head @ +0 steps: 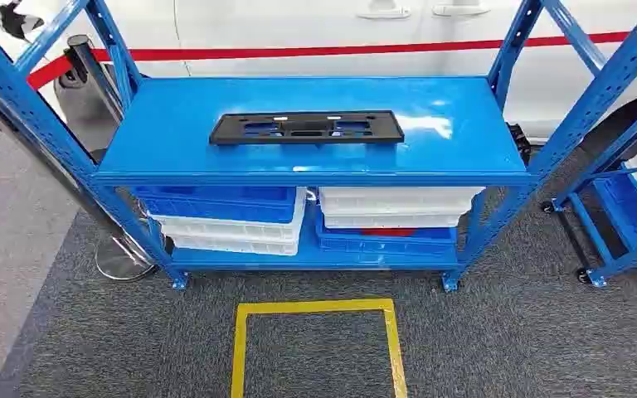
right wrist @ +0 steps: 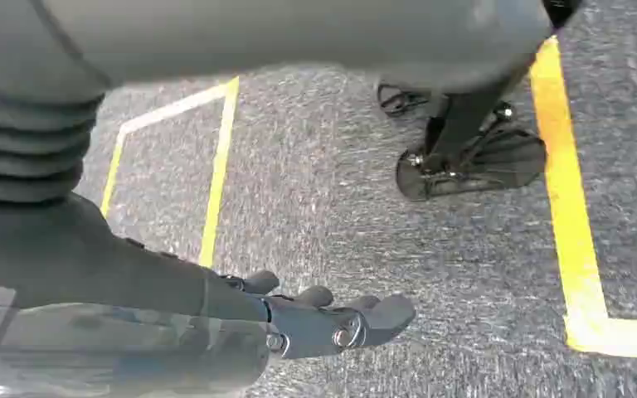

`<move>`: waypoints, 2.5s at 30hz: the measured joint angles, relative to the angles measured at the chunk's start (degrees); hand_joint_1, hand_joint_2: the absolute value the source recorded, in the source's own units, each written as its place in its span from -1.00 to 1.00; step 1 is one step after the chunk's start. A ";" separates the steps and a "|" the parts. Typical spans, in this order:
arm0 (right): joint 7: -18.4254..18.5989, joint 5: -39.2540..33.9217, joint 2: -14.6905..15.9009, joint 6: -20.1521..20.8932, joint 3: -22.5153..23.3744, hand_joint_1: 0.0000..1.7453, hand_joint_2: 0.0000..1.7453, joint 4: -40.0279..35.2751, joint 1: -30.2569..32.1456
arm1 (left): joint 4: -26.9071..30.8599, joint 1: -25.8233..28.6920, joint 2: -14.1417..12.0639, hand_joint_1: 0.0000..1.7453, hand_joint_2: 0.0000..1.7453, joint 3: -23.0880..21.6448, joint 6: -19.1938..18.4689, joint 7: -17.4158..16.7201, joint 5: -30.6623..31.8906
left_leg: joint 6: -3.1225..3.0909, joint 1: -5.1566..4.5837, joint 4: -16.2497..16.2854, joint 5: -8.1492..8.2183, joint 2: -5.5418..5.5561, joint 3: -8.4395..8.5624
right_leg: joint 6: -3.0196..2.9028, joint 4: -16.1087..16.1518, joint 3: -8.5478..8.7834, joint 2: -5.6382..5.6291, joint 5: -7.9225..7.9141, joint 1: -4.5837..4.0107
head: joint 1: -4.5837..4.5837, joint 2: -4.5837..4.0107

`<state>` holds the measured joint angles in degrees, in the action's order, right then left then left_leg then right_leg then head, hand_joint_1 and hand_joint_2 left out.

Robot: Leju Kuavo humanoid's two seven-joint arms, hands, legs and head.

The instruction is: Take the parts from the cabinet and place them on the table.

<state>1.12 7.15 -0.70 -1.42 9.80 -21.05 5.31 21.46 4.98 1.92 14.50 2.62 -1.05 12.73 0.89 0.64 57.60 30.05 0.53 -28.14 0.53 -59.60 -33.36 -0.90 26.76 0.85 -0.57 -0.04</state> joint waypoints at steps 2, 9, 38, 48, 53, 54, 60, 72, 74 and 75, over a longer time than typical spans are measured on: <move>0.46 1.18 -0.22 -0.42 2.01 -1.00 -1.00 0.37 -0.58 | -0.37 -0.55 0.46 -1.00 1.00 2.40 0.44 -0.09 2.38 | 0.00 0.00 0.00 0.00 0.00 0.00 | 0.00 0.00 0.00 0.00 0.00 -0.01 | 0.02 0.00; -0.30 5.13 -1.18 -0.63 9.67 -1.00 1.00 1.75 -3.02 | -2.05 -2.71 2.12 -1.00 1.00 11.31 2.25 -0.89 11.22 | 0.00 -0.01 0.00 0.00 0.00 -0.01 | 0.01 0.00 0.00 0.00 0.00 0.00 | 0.02 0.00; -28.64 9.42 -8.39 8.90 16.21 -1.00 1.00 -9.84 -16.48 | -7.36 -9.78 7.41 -1.00 1.00 39.71 7.52 -2.78 39.10 | 0.02 -0.01 0.05 -0.05 0.02 0.01 | 0.01 -0.02 0.02 0.00 -0.01 0.06 | 0.02 0.00; -32.65 5.18 -9.16 9.95 3.23 -1.00 1.00 -29.91 -13.82 | -8.15 -10.47 8.04 -1.00 -1.00 44.17 8.11 -2.71 42.55 | 0.02 -0.01 0.05 -0.05 0.01 0.00 | 0.01 -0.01 0.01 -0.01 -0.01 0.06 | 0.02 0.00; -34.27 3.63 -9.14 10.53 -3.47 -1.00 1.00 -39.66 -12.48 | -8.33 -10.75 8.33 -1.00 -1.00 45.67 8.17 -2.43 43.73 | 0.03 -0.01 0.06 -0.05 -0.01 0.01 | 0.01 -0.02 0.00 -0.03 -0.01 0.06 | 0.02 0.00; -34.60 3.32 -9.14 10.71 -4.67 -1.00 1.00 -41.58 -12.27 | -8.37 -10.80 8.35 -1.00 -1.00 45.94 8.17 -2.38 43.86 | 0.03 -0.01 0.06 -0.05 0.00 0.01 | 0.01 -0.02 0.00 -0.03 -0.01 0.06 | 0.02 0.00; -36.33 1.57 -9.07 10.93 -12.69 -1.00 1.00 -53.03 -11.16 | -8.68 -11.15 8.65 -1.00 -1.00 47.60 8.17 -1.86 45.15 | 0.03 -0.01 0.06 -0.05 -0.01 0.04 | 0.01 -0.02 0.00 -0.04 -0.01 0.05 | 0.02 0.00; -39.37 -1.92 -8.50 11.74 -27.08 -1.00 -1.00 -73.52 -9.86 | -9.09 -11.85 9.31 -1.00 -1.00 50.33 8.17 -1.29 47.90 | -1.80 0.39 -3.00 -2.05 -0.58 1.48 | 1.07 -1.58 -0.85 0.38 1.11 0.19 | 0.17 0.00; -39.39 -2.49 -8.15 11.41 -29.35 -1.00 -1.00 -75.73 -9.68 | -9.13 -11.87 9.35 -1.00 -1.00 50.77 7.91 -0.75 48.28 | -1.82 0.41 -3.00 -2.11 -0.71 1.50 | 1.39 -9.93 -5.16 0.44 4.72 0.42 | 0.17 0.00; -39.39 -2.91 -7.87 11.19 -30.32 -1.00 -1.00 -76.59 -9.52 | -9.20 -11.81 9.40 -1.00 -1.00 50.88 7.60 -0.30 48.43 | -1.73 0.41 -2.93 -1.96 -0.76 1.55 | 1.63 -13.67 -7.34 0.45 5.60 0.59 | 0.15 0.00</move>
<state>-38.27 4.24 -8.57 9.77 -20.53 -97.64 -4.21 12.26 -6.82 11.32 65.37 10.23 -1.35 61.16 -0.84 1.05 54.68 28.10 -0.24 -26.60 2.16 -73.28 -40.70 -0.44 32.36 1.44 -0.42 -0.04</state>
